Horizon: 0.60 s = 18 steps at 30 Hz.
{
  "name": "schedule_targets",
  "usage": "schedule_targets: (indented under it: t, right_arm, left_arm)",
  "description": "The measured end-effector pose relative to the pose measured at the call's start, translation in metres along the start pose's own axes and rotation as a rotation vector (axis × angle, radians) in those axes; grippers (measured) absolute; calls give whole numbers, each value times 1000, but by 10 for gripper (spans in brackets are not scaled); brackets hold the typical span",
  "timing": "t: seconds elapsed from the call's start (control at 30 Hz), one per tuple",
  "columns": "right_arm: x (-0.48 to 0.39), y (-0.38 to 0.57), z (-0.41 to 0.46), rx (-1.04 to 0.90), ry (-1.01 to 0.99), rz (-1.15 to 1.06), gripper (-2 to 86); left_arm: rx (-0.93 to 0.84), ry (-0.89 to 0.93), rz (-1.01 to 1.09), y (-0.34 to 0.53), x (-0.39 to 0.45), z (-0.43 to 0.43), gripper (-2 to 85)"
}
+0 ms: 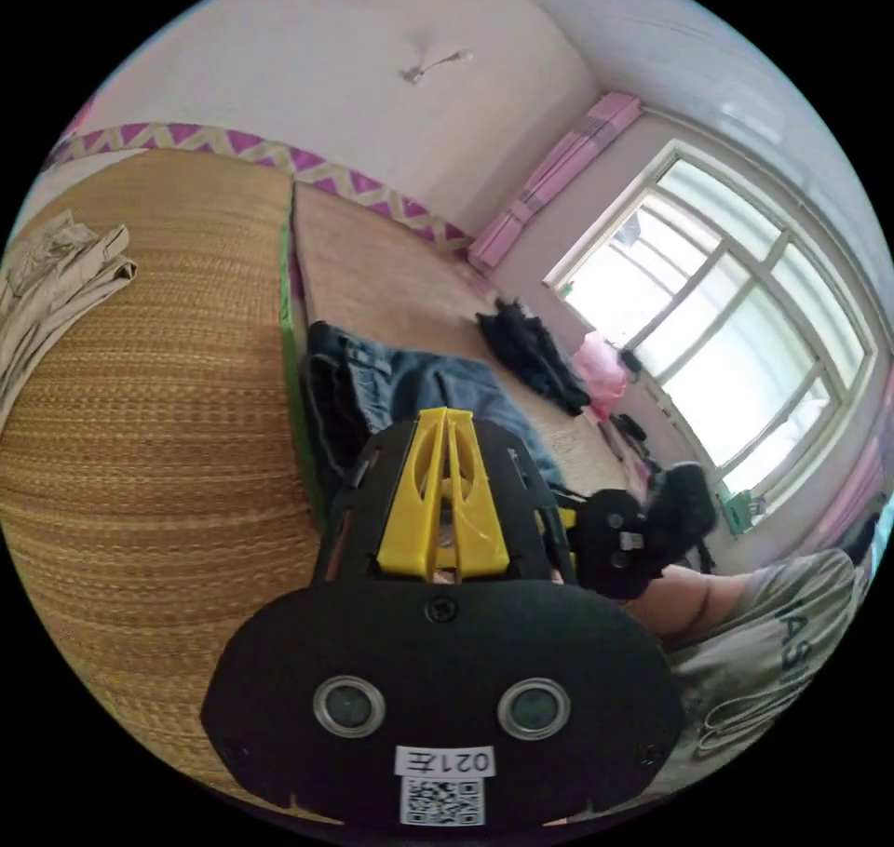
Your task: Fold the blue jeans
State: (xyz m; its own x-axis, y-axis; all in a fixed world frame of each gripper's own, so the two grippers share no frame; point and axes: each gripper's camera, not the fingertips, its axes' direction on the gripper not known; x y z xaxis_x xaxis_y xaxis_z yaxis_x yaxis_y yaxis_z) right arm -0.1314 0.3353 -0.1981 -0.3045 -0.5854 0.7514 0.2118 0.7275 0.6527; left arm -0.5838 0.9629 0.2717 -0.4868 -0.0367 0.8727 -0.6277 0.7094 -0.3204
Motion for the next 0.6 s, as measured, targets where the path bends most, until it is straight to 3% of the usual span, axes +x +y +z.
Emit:
schedule_targets:
  t: [0.07, 0.2, 0.37, 0.53, 0.6]
  right_arm:
    - [35, 20, -19, 25, -108, 52, 72]
    - [157, 92, -87, 139, -134, 357, 75]
    - [317, 176, -94, 112, -166, 682, 115]
    - [444, 246, -22, 80, -616, 1035, 143]
    - [463, 254, -4, 33, -635, 1062, 142]
  left_arm:
    - [-86, -101, 49, 10, -32, 51, -9]
    - [-103, -49, -42, 30, -81, 74, -8]
    - [48, -10, -86, 54, -123, 49, 16]
    - [-208, 81, -138, 39, -191, 120, 142]
    - [-322, 160, -209, 44, -234, 162, 144]
